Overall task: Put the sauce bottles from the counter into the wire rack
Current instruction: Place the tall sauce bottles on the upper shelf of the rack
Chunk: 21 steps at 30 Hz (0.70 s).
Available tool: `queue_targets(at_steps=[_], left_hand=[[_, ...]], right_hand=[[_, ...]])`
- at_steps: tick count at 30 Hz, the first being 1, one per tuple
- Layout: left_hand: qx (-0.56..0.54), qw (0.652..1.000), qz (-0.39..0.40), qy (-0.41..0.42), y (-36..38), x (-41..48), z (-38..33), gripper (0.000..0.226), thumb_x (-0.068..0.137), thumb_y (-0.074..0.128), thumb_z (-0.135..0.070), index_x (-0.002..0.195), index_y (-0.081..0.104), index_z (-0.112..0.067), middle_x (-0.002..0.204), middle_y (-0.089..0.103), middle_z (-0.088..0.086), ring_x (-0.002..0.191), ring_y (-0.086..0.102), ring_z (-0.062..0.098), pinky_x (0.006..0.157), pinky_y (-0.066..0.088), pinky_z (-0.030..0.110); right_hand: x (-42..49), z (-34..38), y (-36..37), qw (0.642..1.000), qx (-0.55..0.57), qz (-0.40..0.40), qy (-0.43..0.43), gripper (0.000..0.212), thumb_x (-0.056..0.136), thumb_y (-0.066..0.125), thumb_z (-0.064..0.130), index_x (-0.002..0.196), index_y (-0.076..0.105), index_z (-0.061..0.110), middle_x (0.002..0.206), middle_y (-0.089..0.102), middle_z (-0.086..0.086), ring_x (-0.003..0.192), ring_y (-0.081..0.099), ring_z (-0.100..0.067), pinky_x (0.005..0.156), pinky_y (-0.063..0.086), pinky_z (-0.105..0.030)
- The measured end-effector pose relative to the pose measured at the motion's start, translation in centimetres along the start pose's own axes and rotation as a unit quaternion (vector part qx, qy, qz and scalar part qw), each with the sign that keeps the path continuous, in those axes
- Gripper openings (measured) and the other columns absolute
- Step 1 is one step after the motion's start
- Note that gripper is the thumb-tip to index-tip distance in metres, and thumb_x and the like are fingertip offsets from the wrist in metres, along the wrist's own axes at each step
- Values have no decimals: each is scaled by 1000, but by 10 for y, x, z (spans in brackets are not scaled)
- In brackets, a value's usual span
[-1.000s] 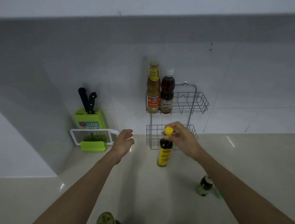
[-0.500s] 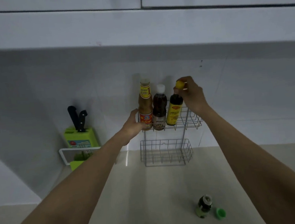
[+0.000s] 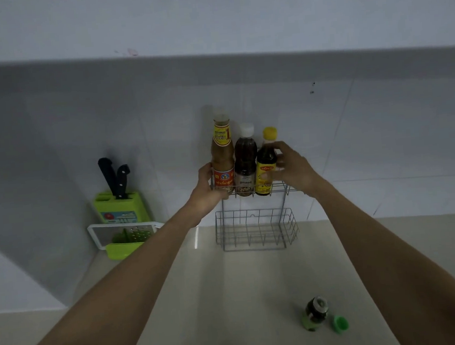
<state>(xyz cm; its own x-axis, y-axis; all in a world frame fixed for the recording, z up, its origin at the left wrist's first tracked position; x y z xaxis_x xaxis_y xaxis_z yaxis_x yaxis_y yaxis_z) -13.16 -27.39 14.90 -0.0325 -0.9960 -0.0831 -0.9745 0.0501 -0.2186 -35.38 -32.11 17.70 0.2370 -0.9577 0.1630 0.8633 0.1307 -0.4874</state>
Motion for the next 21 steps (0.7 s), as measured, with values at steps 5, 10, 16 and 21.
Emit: queue_targets(at_steps=[5, 10, 16, 21], left_hand=[[-3, 1000, 7, -3, 2, 0, 0, 90, 78, 61, 9, 147, 14, -25, 151, 30, 2, 116, 39, 13, 97, 38, 32], [-1, 1000, 13, -3, 1, 0, 4, 94, 78, 59, 14, 148, 10, -25, 153, 27, 3, 119, 36, 11, 95, 37, 30], [57, 998, -12, -1, 10, -15, -8, 94, 87, 58, 5, 152, -6, -17, 143, 27, -3, 135, 33, 18, 95, 34, 23], [128, 989, -67, 11, -6, -50, 0, 61, 90, 55, -7, 146, 33, -17, 152, 36, 6, 138, 36, 24, 104, 32, 25]], right_hand=[[0, -7, 10, 998, -23, -48, -26, 61, 79, 73, 5, 131, 44, 19, 103, 49, 25, 110, 54, -18, 92, 52, -43], [0, -11, 14, 999, -37, -35, -17, 65, 83, 71, 10, 137, 37, 23, 112, 59, 13, 112, 58, -19, 92, 52, -42], [-13, -6, 29, 999, -6, -52, 4, 109, 72, 83, 14, 151, 8, 12, 127, 44, 9, 117, 44, -8, 96, 40, -30], [-57, 5, 39, 981, 9, -194, -20, 84, 82, 73, 14, 147, 21, 13, 143, 42, -5, 126, 39, -12, 102, 36, -30]])
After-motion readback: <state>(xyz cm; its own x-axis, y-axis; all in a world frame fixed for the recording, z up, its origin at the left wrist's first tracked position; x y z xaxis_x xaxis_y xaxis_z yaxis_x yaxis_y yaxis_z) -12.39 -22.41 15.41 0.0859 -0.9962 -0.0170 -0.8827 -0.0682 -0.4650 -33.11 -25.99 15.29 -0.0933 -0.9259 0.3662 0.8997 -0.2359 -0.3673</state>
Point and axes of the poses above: each hand's wrist, its own x-axis towards the middle knuckle, its own y-axis out of the palm, z = x × y, the point moved 2 cm from there along x, towards the middle knuckle
